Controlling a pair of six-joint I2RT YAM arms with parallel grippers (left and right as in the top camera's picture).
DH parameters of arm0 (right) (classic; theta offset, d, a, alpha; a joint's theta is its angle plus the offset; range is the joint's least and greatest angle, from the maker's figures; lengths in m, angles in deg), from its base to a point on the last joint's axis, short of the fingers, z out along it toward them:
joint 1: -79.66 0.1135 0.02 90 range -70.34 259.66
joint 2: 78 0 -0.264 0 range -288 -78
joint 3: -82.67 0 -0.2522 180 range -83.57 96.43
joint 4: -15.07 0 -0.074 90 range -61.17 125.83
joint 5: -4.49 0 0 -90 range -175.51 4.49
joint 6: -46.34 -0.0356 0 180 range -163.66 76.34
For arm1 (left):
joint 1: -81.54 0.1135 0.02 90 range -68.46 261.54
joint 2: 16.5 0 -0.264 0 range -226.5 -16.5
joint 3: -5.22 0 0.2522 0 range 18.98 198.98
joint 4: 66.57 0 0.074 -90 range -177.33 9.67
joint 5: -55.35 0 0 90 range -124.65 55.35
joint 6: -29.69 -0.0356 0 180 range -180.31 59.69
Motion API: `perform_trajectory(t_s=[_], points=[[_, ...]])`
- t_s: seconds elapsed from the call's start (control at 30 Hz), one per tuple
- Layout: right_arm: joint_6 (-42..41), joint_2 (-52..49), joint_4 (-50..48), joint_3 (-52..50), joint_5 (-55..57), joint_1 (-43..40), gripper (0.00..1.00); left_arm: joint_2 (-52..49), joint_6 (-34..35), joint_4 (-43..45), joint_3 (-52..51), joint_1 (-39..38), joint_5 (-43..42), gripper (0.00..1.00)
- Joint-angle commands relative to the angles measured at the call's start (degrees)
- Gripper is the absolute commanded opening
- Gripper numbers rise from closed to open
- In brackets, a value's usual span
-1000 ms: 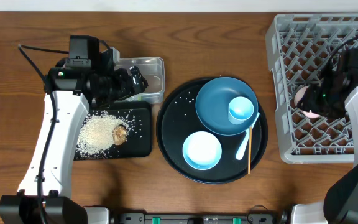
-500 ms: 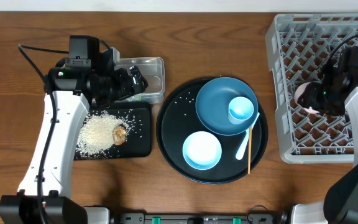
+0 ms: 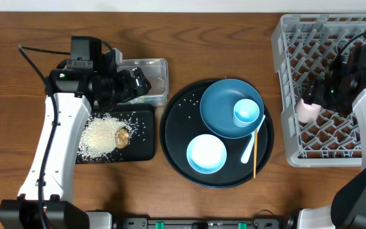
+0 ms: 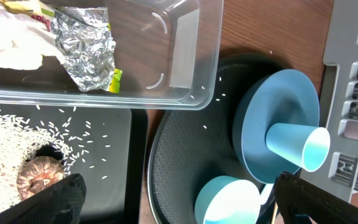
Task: Sort waste into correct bins and load items into the dishwasher rack
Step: 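Open the right gripper and lift it away from the pink cup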
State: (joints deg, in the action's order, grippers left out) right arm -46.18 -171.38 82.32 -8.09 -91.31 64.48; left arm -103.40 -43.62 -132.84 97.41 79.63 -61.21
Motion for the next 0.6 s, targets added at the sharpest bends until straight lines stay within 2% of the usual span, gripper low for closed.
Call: perform_trajectory(t_s=[0.0, 0.2, 0.37, 0.47, 0.5, 0.53, 0.57], points=[[-0.09, -0.02, 1.57, 1.07, -0.66, -0.94, 0.74, 0.09, -0.33, -0.17, 0.15, 0.24, 0.5, 0.98], [-0.48, 0.22, 8.5, 5.35, -1.81, -0.92, 0.7, 0.09, -0.33, -0.15, 0.15, 0.24, 0.5, 0.98], [1.14, 1.46, 14.6, 12.33, -4.74, -0.87, 0.7, 0.09, -0.33, -0.15, 0.15, 0.24, 0.5, 0.98], [4.57, 2.91, 17.94, 15.8, -12.35, -0.87, 0.75, 0.09, -0.33, -0.15, 0.15, 0.24, 0.5, 0.98], [6.82, 3.63, 18.78, 16.33, -17.33, -0.9, 0.92, 0.09, -0.33, -0.15, 0.15, 0.24, 0.5, 0.98], [8.24, 4.17, 19.1, 16.33, -21.09, -0.87, 0.99, 0.09, -0.33, -0.15, 0.15, 0.24, 0.5, 0.98], [9.53, 4.63, 19.58, 16.33, -24.63, -0.87, 0.99, 0.09, -0.33, -0.17, 0.15, 0.24, 0.5, 0.98]])
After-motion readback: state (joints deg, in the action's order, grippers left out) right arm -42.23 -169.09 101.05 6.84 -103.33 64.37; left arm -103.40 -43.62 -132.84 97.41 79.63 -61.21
